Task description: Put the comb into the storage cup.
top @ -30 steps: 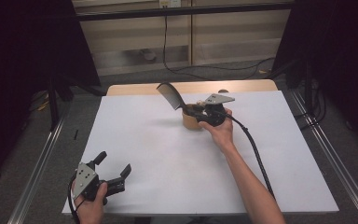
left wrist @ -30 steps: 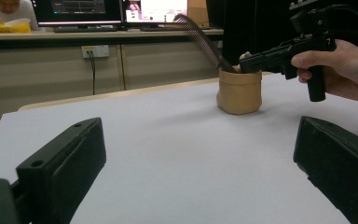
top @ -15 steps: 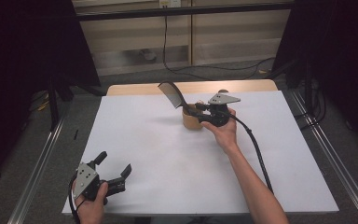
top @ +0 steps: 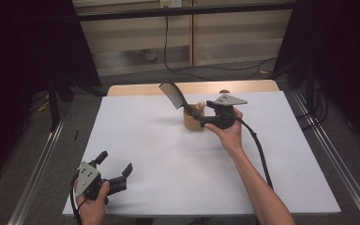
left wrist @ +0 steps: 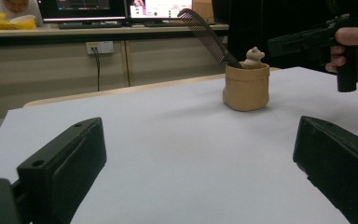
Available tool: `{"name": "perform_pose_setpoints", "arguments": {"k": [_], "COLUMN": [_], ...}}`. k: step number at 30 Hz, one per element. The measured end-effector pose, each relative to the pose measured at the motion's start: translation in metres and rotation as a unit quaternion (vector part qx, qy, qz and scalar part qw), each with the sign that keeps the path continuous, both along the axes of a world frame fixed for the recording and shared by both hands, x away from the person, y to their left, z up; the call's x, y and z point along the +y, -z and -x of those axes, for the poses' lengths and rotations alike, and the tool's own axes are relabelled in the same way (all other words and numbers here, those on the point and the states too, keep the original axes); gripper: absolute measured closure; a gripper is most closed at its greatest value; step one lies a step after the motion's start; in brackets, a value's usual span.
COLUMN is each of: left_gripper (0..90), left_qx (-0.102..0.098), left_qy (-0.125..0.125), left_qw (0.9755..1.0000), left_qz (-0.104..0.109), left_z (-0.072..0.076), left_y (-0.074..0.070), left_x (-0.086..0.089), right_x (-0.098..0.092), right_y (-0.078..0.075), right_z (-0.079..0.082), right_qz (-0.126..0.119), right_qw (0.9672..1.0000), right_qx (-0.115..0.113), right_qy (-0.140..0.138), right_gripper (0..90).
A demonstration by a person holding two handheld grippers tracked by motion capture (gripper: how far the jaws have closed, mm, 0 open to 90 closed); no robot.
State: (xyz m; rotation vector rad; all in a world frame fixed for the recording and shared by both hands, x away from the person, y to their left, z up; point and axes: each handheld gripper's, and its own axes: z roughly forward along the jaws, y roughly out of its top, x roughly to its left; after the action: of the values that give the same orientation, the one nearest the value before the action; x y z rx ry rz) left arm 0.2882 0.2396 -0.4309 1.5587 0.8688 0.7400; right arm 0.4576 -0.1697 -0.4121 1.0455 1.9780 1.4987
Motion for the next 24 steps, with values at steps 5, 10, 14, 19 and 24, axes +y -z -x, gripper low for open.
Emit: {"name": "perform_pose_setpoints", "arguments": {"k": [5,10,14,19,24], "left_gripper": [2.6,2.6,2.6,2.6,2.6], "left_qx": [0.002,0.005,0.005,0.003,0.004], "left_qy": [0.002,0.003,0.002,0.000,-0.005], "left_qw": [1.0000,1.0000,1.0000,1.0000,0.9999], "left_qz": [0.002,0.006,0.006,0.007,0.011], "left_z": [-0.001,-0.001,-0.001,0.001,0.002], "left_y": [0.001,0.002,0.002,0.001,0.001], "left_x": [0.000,-0.001,0.001,0.002,0.004], "right_x": [-0.003,-0.006,-0.008,-0.015,-0.023], "right_y": [-0.002,-0.003,-0.005,-0.005,-0.006], "right_z": [0.003,0.006,0.009,0.014,0.021], "right_qz": [-0.004,-0.011,-0.016,-0.015,-0.005], "right_qw": [0.9999,0.9994,0.9986,0.9973,0.9952], "right_qx": [0.004,0.002,0.007,0.001,-0.012], "right_qy": [0.010,0.033,0.050,0.072,0.097], "right_gripper": [7.0,0.5,0.1,0.1,0.0]}}
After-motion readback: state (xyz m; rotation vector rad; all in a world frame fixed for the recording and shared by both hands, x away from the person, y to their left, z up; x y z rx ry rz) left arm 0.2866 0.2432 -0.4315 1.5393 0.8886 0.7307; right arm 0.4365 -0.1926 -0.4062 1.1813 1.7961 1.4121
